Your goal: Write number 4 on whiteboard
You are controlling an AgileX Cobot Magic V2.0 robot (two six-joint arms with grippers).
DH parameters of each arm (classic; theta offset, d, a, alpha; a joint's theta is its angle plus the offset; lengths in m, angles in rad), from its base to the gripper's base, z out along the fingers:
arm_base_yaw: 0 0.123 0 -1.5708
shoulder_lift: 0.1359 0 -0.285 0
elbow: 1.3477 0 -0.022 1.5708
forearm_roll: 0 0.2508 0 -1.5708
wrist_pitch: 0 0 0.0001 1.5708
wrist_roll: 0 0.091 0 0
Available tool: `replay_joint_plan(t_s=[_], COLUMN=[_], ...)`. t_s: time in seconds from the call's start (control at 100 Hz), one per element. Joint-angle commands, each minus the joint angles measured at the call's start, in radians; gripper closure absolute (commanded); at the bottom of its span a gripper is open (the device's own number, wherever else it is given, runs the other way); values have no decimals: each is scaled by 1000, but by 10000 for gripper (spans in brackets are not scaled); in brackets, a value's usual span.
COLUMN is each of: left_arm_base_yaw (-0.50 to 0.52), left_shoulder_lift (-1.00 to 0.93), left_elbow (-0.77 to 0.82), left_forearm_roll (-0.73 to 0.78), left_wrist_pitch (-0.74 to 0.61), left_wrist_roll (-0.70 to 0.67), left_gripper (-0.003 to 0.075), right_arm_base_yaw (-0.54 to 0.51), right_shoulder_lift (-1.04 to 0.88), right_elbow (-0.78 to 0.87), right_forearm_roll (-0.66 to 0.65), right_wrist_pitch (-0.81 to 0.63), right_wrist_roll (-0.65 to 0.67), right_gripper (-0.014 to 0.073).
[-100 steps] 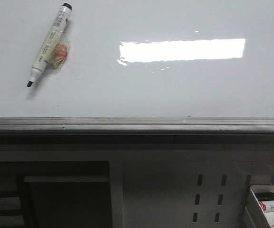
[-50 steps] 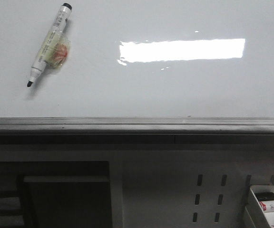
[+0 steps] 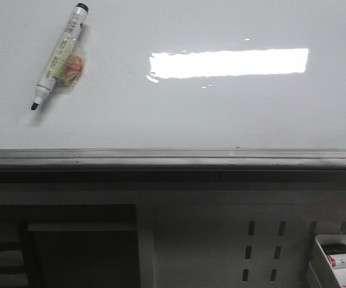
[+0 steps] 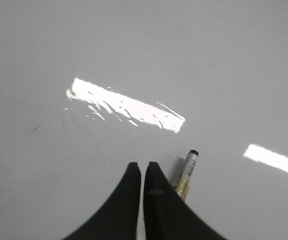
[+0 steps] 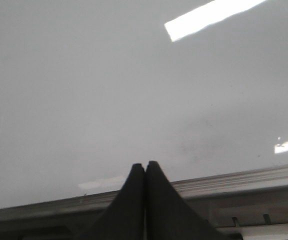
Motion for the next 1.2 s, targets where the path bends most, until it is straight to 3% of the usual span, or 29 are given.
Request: replay_joint_plan(t_s=[0.0,0.18,0.33,0.38,0.46,0.55,0.6,0.65,0.72,0.92,1.19], left_arm_base_yaw=[-6,-6,-6,-6,-6,-6,-6,-6,-6,-6,-15], left_shoulder_lift=[127,366,483,511,550,593,617,643,684,820,981], left_elbow=[-154,-345,-394,-402,-403,-403,-403,-403,-403,-410,-486], left_forearm_roll=[102,190,135,89,-16,-164,-241,-310,-403,-665,-715], left_wrist_pitch=[82,264,288,290,290,290,290,290,290,330,379], left_wrist_roll=[-8,22,129,177,259,384,459,529,626,898,997], left_gripper=[741,741,738,734,674,537,449,367,317,321,321], right_arm_base_yaw=[-8,-8,-8,-8,-8,-8,-8,-8,-8,-8,-8], right_shoulder_lift=[125,339,421,437,456,468,470,470,470,470,470], right_elbow=[-126,-275,-328,-336,-347,-349,-351,-351,-351,-351,-351], right_forearm_roll=[-17,-17,-11,-11,-8,-4,-4,-4,-4,-4,-4], right_wrist_pitch=[35,147,208,226,237,236,236,236,234,234,227], right_wrist_roll=[-64,-118,-129,-137,-139,-139,-139,-139,-139,-139,-139], right_gripper=[656,658,629,571,394,185,132,125,125,125,125])
